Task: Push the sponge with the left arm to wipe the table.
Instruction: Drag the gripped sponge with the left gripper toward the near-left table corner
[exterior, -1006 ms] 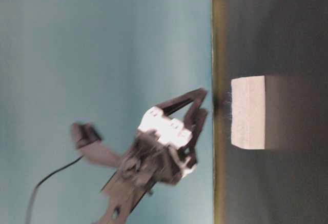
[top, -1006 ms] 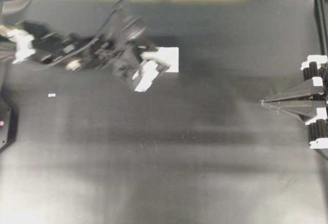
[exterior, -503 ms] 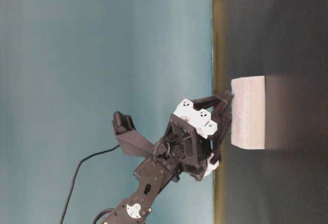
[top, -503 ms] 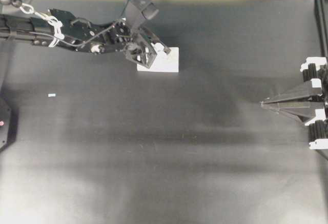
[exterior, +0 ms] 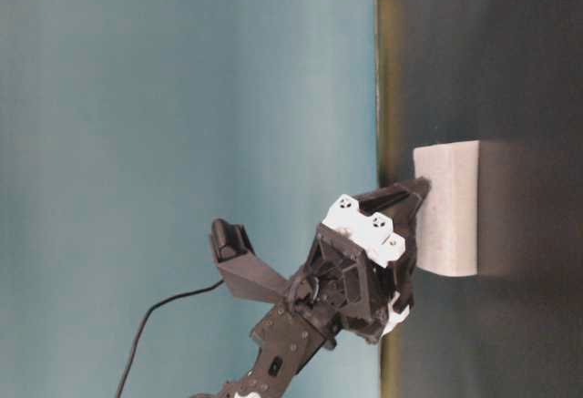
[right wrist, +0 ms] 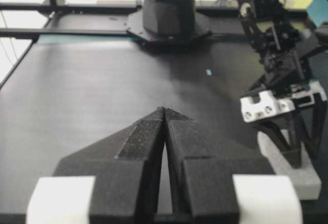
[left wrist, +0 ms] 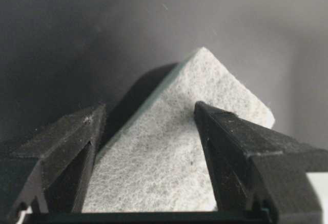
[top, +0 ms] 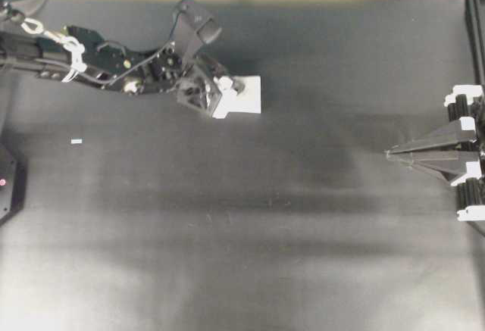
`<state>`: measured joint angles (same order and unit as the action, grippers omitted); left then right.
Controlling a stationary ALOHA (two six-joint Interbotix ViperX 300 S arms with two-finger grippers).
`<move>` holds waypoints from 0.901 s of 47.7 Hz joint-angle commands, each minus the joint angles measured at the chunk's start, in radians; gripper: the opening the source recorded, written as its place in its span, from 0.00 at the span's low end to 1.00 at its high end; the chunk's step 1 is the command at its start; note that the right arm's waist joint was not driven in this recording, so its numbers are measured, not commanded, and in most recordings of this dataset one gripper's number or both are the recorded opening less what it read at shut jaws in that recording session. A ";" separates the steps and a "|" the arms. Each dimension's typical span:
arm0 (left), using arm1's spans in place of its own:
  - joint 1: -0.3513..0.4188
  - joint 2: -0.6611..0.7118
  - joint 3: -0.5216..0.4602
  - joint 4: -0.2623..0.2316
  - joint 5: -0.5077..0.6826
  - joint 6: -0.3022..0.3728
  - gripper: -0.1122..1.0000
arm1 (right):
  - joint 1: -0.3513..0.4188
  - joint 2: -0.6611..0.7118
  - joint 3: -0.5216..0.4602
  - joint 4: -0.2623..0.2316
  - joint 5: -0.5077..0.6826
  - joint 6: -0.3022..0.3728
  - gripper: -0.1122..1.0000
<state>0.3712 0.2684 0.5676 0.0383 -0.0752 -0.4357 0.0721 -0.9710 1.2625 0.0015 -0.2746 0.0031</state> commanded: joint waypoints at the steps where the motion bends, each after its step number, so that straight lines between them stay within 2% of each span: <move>1: -0.035 -0.031 0.012 0.003 0.028 -0.002 0.70 | 0.000 0.005 -0.003 0.002 -0.005 -0.002 0.10; 13: -0.083 -0.081 0.084 0.003 0.069 -0.006 0.70 | 0.000 0.005 0.003 0.002 -0.005 -0.002 0.10; 28: -0.124 -0.127 0.186 0.003 0.071 -0.061 0.70 | 0.000 -0.017 0.006 0.002 -0.005 -0.005 0.10; 43: -0.235 -0.225 0.238 0.003 0.173 -0.094 0.69 | 0.000 -0.032 0.020 0.002 -0.005 -0.005 0.10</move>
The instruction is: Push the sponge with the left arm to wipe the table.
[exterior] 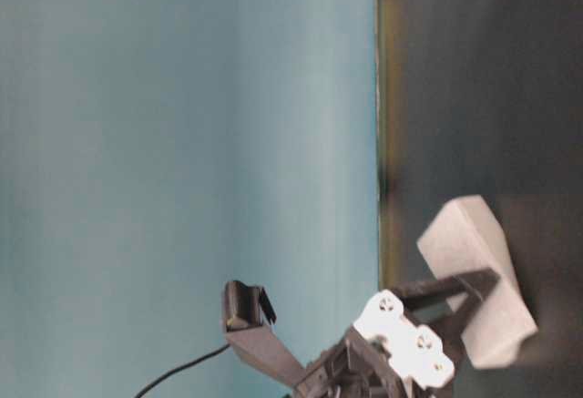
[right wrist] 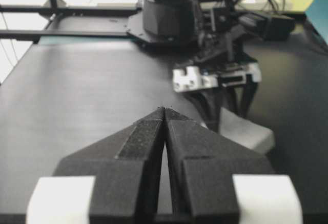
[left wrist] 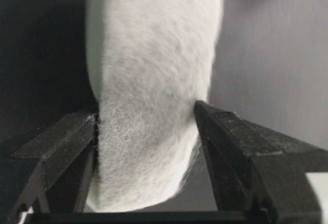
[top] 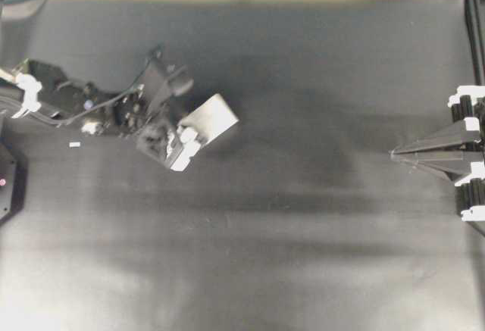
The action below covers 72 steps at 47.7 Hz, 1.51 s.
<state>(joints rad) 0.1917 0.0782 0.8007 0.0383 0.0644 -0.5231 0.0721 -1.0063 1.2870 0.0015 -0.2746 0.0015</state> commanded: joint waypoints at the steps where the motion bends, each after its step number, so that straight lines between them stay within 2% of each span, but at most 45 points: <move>1: -0.064 -0.041 0.006 0.003 0.041 -0.011 0.69 | 0.000 0.002 -0.005 0.002 -0.005 -0.003 0.10; 8: -0.144 -0.078 0.025 0.003 0.081 -0.054 0.69 | 0.000 -0.003 -0.003 0.002 -0.005 -0.005 0.10; 32: -0.403 -0.156 0.143 0.003 0.086 -0.209 0.69 | 0.000 -0.020 0.005 0.002 -0.005 -0.005 0.10; 46: -0.584 -0.184 0.160 0.003 0.087 -0.281 0.69 | 0.000 -0.025 0.006 0.002 -0.005 -0.005 0.10; 61: -0.821 -0.176 0.160 0.003 0.086 -0.413 0.69 | 0.000 -0.025 0.006 0.002 -0.008 -0.003 0.10; 72: -0.900 -0.175 0.156 0.003 0.081 -0.476 0.69 | 0.000 -0.025 0.008 0.002 -0.008 -0.003 0.10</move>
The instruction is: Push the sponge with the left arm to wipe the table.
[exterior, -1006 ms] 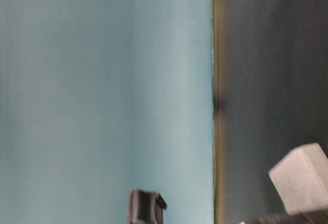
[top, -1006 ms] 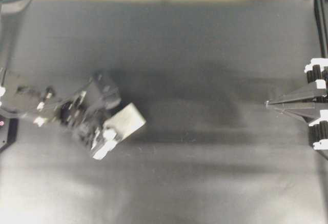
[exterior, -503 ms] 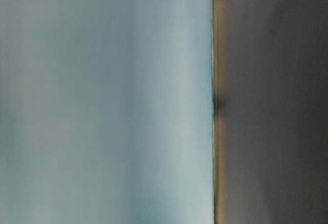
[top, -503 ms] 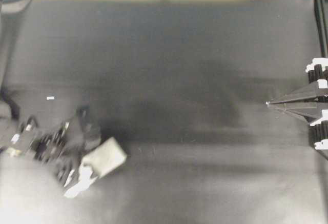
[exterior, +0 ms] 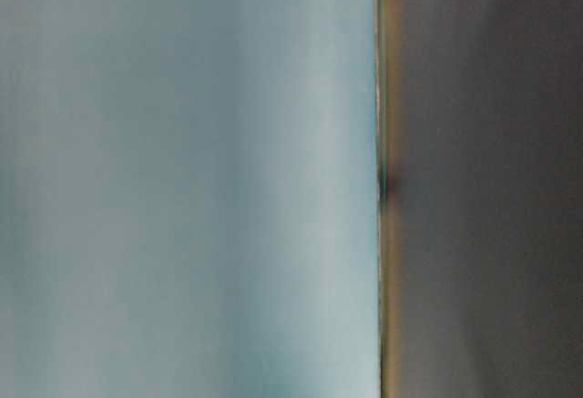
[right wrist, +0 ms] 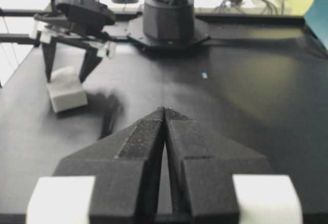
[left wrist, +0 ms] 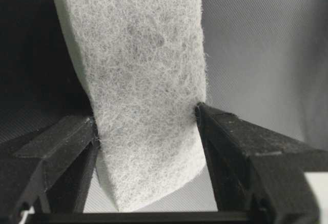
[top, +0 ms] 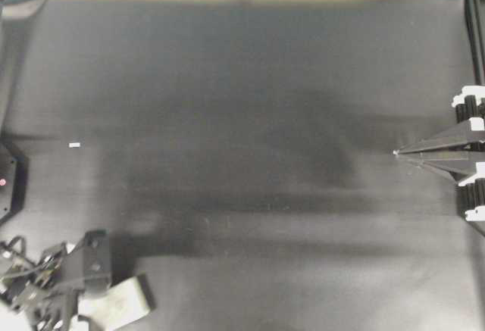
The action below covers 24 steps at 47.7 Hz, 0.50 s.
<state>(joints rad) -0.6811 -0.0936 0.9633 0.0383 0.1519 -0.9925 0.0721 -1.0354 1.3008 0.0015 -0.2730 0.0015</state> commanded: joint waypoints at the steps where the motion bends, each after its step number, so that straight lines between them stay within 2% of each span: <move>1: -0.031 -0.003 -0.006 0.003 -0.006 -0.008 0.69 | 0.000 0.005 -0.008 0.002 -0.009 -0.003 0.10; 8: -0.028 -0.005 -0.006 0.006 -0.002 0.000 0.69 | 0.000 0.005 -0.008 0.002 -0.011 -0.003 0.10; 15: 0.012 -0.025 -0.005 0.006 0.014 0.029 0.71 | 0.000 0.005 -0.008 0.002 -0.009 -0.003 0.10; 24: 0.069 -0.135 -0.005 0.008 0.061 0.133 0.78 | 0.000 0.003 -0.008 0.002 -0.006 -0.003 0.10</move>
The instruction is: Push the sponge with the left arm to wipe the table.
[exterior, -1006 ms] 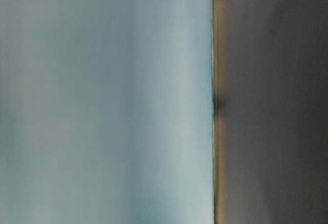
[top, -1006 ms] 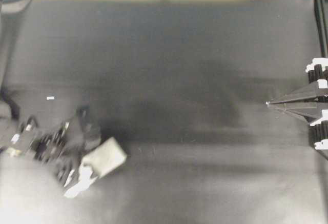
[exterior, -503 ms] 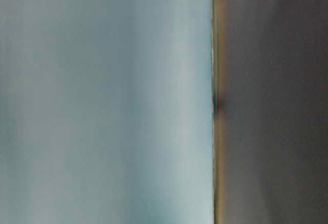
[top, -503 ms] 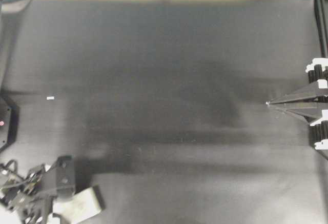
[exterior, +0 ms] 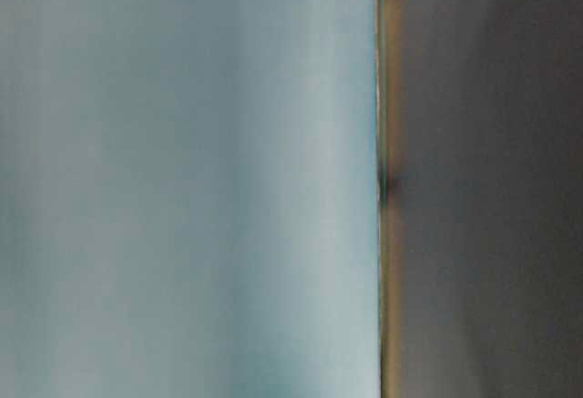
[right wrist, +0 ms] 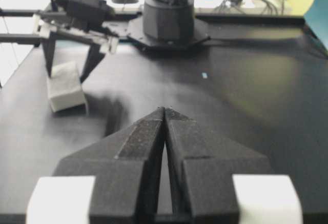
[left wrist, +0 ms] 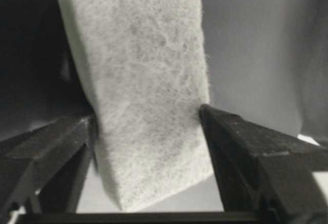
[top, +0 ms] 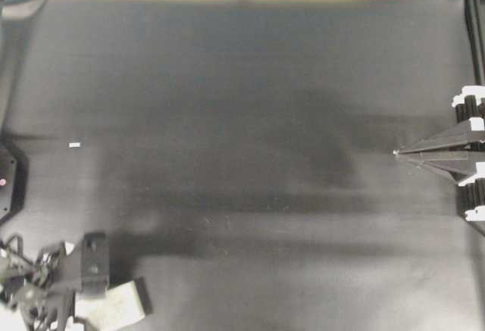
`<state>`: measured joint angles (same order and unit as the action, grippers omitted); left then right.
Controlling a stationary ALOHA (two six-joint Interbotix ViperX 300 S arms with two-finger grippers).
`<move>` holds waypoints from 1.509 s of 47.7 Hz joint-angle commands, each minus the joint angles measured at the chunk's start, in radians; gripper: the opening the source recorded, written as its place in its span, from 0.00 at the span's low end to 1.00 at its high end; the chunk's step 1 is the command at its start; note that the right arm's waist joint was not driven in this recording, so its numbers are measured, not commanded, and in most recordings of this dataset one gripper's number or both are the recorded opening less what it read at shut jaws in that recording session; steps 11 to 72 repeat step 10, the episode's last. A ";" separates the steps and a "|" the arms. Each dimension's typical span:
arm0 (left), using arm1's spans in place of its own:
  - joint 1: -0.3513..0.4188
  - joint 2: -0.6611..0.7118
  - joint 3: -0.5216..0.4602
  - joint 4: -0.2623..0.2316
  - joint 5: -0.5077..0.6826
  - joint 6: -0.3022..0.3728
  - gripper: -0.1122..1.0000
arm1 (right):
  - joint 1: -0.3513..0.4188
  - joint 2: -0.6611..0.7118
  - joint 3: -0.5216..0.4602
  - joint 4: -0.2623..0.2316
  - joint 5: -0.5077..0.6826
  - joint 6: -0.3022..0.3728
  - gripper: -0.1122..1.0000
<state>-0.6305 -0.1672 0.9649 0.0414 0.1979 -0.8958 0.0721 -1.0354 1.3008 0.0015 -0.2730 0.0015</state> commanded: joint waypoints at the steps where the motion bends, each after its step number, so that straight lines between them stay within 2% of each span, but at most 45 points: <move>1: 0.021 -0.077 -0.006 0.005 0.021 0.048 0.80 | 0.000 0.005 -0.008 0.002 -0.006 -0.003 0.10; 5: 0.034 -0.137 -0.006 0.005 0.043 0.083 0.87 | 0.000 0.002 -0.008 0.002 -0.006 -0.003 0.10; 10: 0.051 -0.183 0.009 0.005 0.060 0.095 0.91 | 0.000 -0.003 -0.006 0.002 -0.006 -0.003 0.10; 72: 0.051 -0.183 0.009 0.005 0.060 0.095 0.91 | 0.000 -0.003 -0.006 0.002 -0.006 -0.003 0.10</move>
